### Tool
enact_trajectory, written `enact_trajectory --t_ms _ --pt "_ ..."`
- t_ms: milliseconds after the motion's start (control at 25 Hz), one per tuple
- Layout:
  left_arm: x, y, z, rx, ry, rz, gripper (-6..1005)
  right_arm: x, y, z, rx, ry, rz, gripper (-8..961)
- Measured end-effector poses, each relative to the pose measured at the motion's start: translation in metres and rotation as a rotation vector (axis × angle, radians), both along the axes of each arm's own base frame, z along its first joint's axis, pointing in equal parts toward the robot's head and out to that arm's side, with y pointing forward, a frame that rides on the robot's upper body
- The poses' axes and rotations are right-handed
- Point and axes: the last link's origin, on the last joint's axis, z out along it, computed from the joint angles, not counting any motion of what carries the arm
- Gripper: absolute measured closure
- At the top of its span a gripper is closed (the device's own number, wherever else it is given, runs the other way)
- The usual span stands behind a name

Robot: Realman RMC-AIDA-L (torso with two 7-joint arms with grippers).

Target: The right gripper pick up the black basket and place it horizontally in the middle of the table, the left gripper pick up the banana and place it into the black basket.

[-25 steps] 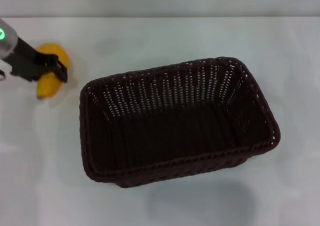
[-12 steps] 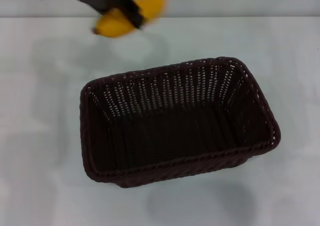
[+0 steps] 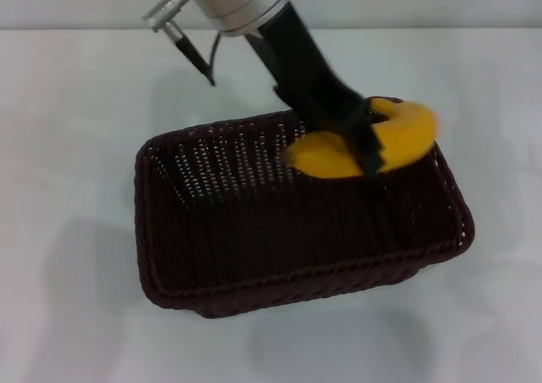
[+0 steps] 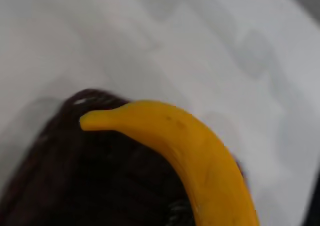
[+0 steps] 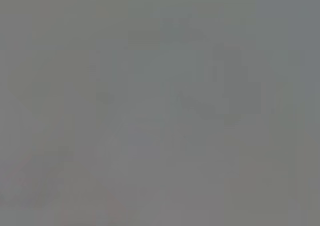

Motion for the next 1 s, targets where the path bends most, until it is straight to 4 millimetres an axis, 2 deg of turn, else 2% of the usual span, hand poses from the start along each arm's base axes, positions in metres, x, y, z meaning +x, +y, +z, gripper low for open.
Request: enact_trajectory --t_ms 80,240,520,560,720,920,1000 --pt "0.004 -0.003 0.001 -0.014 -0.039 0.013 425 0.001 -0.001 0.000 0.000 0.000 -0.004 505" --pt "-0.001 -0.003 0.008 0.017 -0.055 0.042 411 0.003 -0.003 0.000 -0.001 0.000 -0.008 505" --pt "-0.026 -0.007 0.019 0.041 -0.071 0.095 387 0.003 -0.004 0.002 0.004 0.005 -0.009 505" --pt "-0.029 -0.007 0.023 0.056 -0.079 0.095 341 0.003 -0.004 0.002 0.006 0.007 -0.010 505" --pt "-0.049 -0.006 0.049 0.176 -0.141 0.071 157 0.005 -0.005 0.009 0.026 0.016 -0.013 505" --pt "-0.090 -0.001 0.090 0.432 -0.284 -0.046 123 0.015 -0.013 0.025 0.083 0.042 -0.033 505" --pt "-0.114 -0.002 0.103 0.551 -0.341 -0.100 123 0.018 -0.018 0.029 0.105 0.045 -0.032 505"
